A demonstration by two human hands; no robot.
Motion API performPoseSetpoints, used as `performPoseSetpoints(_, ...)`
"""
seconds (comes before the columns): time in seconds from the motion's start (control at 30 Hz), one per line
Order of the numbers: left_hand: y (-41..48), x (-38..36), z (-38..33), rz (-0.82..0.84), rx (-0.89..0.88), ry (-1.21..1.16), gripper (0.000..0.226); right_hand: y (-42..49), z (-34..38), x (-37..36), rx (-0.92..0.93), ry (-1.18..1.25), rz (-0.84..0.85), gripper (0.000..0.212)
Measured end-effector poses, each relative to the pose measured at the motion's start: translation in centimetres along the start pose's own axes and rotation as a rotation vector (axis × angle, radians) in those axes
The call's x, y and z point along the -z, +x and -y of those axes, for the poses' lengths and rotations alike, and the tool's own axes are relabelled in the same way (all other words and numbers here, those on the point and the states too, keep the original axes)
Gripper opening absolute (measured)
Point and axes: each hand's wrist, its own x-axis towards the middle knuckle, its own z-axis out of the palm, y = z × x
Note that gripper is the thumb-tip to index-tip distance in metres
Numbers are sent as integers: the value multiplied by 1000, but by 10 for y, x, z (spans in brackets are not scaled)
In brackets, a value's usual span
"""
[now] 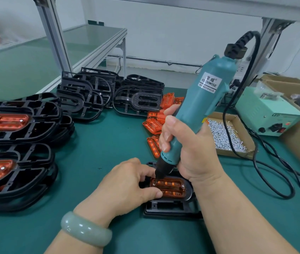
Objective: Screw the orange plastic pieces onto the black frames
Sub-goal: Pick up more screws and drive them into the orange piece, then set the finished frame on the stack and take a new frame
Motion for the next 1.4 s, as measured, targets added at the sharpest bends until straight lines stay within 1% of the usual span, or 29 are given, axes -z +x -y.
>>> performPoseSetpoints(0.07, 0, 0, 0, 1, -3, -4, 30, 0, 1, 0, 2, 1, -4, 8)
performPoseSetpoints(0.17, 0, -1, 2, -2, -1, 11, 33, -1, 2, 0, 16, -15, -26, 6)
performPoseSetpoints(0.3, 2, -2, 4, -8, 11, 4, 29, -1, 6, -5, 35, -33, -21, 9)
performPoseSetpoints(0.4, 2, -4, 7, -21, 28, 9, 38, 5, 21, -3, 83, -35, -32, 9)
performPoseSetpoints(0.5, 2, -3, 8, -11, 28, 2, 41, 9, 35, 10, 105, -36, -109, 4)
performPoseSetpoints(0.53, 2, -2, 8, -2, 24, -5, 40, 9, 38, 17, 90, -5, -146, 3)
performPoseSetpoints(0.6, 1, -1, 6, -13, 16, -20, 37, 6, 41, 35, 50, 97, -227, 13)
performPoseSetpoints(0.63, 1, -1, 4, -48, 14, -24, 36, 5, 42, 44, 38, 151, -266, 17)
performPoseSetpoints(0.67, 1, -1, 0, -93, 3, -27, 37, 2, 42, 54, 34, 199, -307, 16)
performPoseSetpoints(0.73, 4, -4, -13, -133, -69, -39, 47, -2, 40, 70, 27, 290, -366, 12)
performPoseSetpoints(0.8, 10, -11, -30, -41, -171, -23, 67, -6, 37, 84, 15, 369, -389, 15)
performPoseSetpoints(0.87, 20, -20, -45, 93, -233, 70, 91, -10, 33, 96, 8, 464, -380, 17)
performPoseSetpoints(0.9, 25, -23, -51, 136, -258, 143, 97, -12, 31, 100, 4, 523, -360, 17)
performPoseSetpoints(0.97, 32, -27, -62, 159, -300, 258, 97, -17, 27, 106, 3, 666, -293, 22)
performPoseSetpoints(1.03, 35, -29, -69, 159, -315, 288, 93, -20, 22, 111, 3, 821, -226, 30)
performPoseSetpoints(1.1, 35, -26, -70, 146, -335, 287, 91, -21, 20, 113, 2, 929, -171, 29)
performPoseSetpoints(1.27, 32, 10, -54, 105, -280, 352, 97, -22, 17, 117, -35, 996, -137, 26)
performPoseSetpoints(1.4, 41, 51, -26, 72, -124, 458, 98, -23, 12, 118, -76, 1007, -105, 24)
